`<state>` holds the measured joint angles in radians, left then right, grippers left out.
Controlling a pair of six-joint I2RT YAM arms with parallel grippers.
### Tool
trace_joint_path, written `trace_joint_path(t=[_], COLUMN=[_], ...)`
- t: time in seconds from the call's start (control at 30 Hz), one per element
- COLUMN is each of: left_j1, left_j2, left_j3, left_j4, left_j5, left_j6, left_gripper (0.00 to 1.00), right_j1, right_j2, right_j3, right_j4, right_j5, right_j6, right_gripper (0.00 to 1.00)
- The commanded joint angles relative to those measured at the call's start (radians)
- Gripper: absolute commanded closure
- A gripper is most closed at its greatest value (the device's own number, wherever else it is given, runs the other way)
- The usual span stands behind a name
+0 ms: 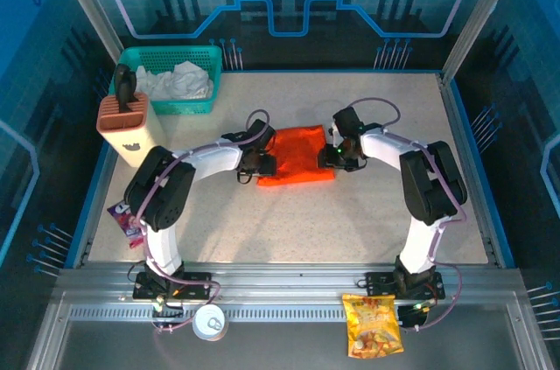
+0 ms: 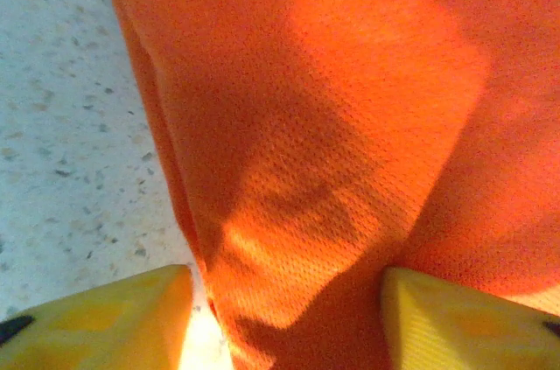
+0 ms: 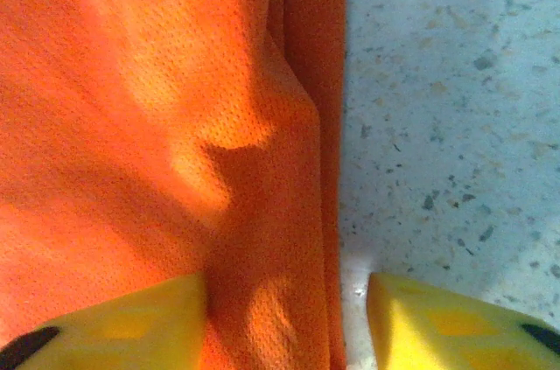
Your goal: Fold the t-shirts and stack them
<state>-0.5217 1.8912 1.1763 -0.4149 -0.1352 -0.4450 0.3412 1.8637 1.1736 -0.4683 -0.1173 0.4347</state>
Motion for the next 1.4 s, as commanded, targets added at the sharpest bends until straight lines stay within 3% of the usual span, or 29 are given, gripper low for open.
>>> trace_joint_path(t=[0.0,0.07,0.23,0.43,0.63,0.9,1.13,1.27,1.33,1.37], left_j1=[0.003,0.009,0.046,0.119,0.159,0.214,0.250,0.254,0.253,0.253], left_j2=[0.067,0.109,0.207,0.336,0.588,0.886,0.859,0.815,0.765,0.738], left_j3=[0.036,0.065,0.169,0.396,0.870,1.447,1.400,1.373,1.341,1.325], left_j4=[-0.003,-0.005,-0.025,-0.061,-0.249,-0.475,-0.382,-0.360,-0.340,-0.330], left_j5=[-0.010,0.000,0.026,0.067,0.094,0.089,0.114,0.120,0.146,0.157], left_j6=[0.011,0.016,0.047,0.134,0.272,0.333,0.347,0.356,0.356,0.357], left_gripper=[0.52,0.55,0.69,0.73,0.72,0.72,0.65,0.48,0.33,0.25], right_j1=[0.011,0.010,-0.007,-0.072,-0.128,-0.199,-0.217,-0.225,-0.229,-0.232], right_j2=[0.038,0.061,0.134,0.254,0.420,0.709,0.776,0.739,0.693,0.660], right_j3=[0.024,0.035,0.104,0.289,0.564,0.978,1.092,1.086,1.080,1.071], right_j4=[0.018,0.020,0.017,-0.004,-0.073,-0.212,-0.250,-0.258,-0.276,-0.287], right_j5=[-0.036,-0.043,-0.053,-0.087,-0.115,-0.166,-0.196,-0.213,-0.205,-0.197], right_j6=[0.014,0.019,0.020,0.022,0.020,-0.010,-0.022,-0.041,-0.054,-0.064], right_gripper=[0.65,0.81,1.00,1.00,1.00,1.00,1.00,0.69,0.56,0.43])
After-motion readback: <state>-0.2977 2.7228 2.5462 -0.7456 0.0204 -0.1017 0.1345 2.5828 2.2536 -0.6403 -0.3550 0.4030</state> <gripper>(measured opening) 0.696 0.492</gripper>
